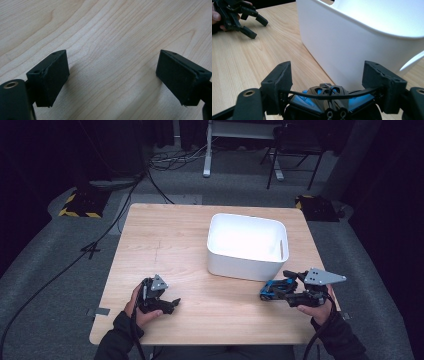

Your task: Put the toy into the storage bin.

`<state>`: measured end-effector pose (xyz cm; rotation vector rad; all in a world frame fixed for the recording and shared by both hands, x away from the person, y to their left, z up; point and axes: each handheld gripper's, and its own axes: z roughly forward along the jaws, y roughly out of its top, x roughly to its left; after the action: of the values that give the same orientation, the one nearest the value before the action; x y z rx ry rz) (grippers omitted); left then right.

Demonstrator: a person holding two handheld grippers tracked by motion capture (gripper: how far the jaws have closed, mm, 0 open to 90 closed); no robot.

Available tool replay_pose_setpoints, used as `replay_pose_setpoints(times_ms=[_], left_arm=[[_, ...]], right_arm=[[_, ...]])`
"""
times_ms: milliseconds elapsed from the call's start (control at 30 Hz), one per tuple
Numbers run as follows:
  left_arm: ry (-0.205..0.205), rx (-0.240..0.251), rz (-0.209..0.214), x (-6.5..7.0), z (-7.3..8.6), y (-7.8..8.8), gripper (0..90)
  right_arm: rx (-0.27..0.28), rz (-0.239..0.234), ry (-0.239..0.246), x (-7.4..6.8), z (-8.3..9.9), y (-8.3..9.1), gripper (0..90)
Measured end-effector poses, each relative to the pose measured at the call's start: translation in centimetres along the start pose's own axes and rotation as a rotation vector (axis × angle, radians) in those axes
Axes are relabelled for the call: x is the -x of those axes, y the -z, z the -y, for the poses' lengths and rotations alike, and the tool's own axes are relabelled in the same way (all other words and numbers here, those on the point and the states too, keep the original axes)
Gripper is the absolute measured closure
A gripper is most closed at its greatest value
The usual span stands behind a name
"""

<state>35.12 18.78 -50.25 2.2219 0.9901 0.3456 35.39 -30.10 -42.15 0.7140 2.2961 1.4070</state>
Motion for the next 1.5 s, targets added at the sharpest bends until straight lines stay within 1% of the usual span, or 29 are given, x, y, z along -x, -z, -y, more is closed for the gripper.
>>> replay_pose_setpoints(times_ms=[67, 100, 133, 167, 233, 267, 400, 500, 800, 933, 1000, 1033, 1100, 1300, 1500], left_arm=[[0.000, 0.000, 0.000, 0.0, 0.0, 0.0, 11.6], [0.002, 0.002, -0.001, 0.0, 0.0, 0.0, 11.6], [0.002, 0.001, 0.000, 0.0, 0.0, 0.0, 11.6], [0.002, 0.001, 0.000, 0.0, 0.0, 0.0, 11.6], [0.002, 0.002, 0.000, 0.0, 0.0, 0.0, 11.6], [0.002, 0.002, 0.000, 0.0, 0.0, 0.0, 11.6], [0.000, 0.000, 0.000, 0.0, 0.0, 0.0, 11.6], [0.000, 0.000, 0.000, 0.0, 0.0, 0.0, 11.6], [0.000, 0.000, 0.000, 0.0, 0.0, 0.0, 11.6], [0.000, 0.000, 0.000, 0.0, 0.0, 0.0, 11.6], [0.000, 0.000, 0.000, 0.0, 0.0, 0.0, 11.6], [0.000, -0.001, -0.001, 0.0, 0.0, 0.0, 11.6], [0.000, 0.000, 0.000, 0.0, 0.0, 0.0, 11.6], [0.000, 0.000, 0.000, 0.0, 0.0, 0.0, 11.6], [0.000, 0.000, 0.000, 0.0, 0.0, 0.0, 11.6]], right_arm=[[0.008, -0.001, -0.002, -0.1, -0.3, 0.0, 24.7], [0.014, -0.005, -0.012, -0.1, -0.4, 0.0, 24.7], [0.018, -0.005, -0.004, -0.1, -0.5, 0.1, 24.7], [0.025, -0.008, -0.009, -0.1, -0.7, 0.2, 24.6], [0.030, -0.012, -0.013, -0.2, -0.9, 0.6, 24.7], [0.033, -0.015, -0.007, -0.2, -1.1, 0.7, 24.6], [0.045, -0.014, -0.004, -0.2, -1.6, 1.6, 24.6], [0.045, -0.006, -0.013, 0.0, -1.8, 2.4, 24.7], [0.034, 0.047, -0.033, 1.1, -2.3, 4.8, 24.6], [0.030, 0.081, -0.037, 1.8, -2.5, 5.8, 24.6], [0.020, 0.105, -0.044, 2.1, -2.6, 6.1, 24.7], [0.020, 0.119, -0.039, 2.3, -2.7, 6.3, 24.7], [0.022, 0.135, -0.052, 2.6, -2.9, 6.6, 24.7], [0.026, 0.170, -0.063, 3.8, -3.4, 7.2, 24.7], [0.028, 0.205, -0.065, 5.6, -4.3, 7.2, 24.7]])
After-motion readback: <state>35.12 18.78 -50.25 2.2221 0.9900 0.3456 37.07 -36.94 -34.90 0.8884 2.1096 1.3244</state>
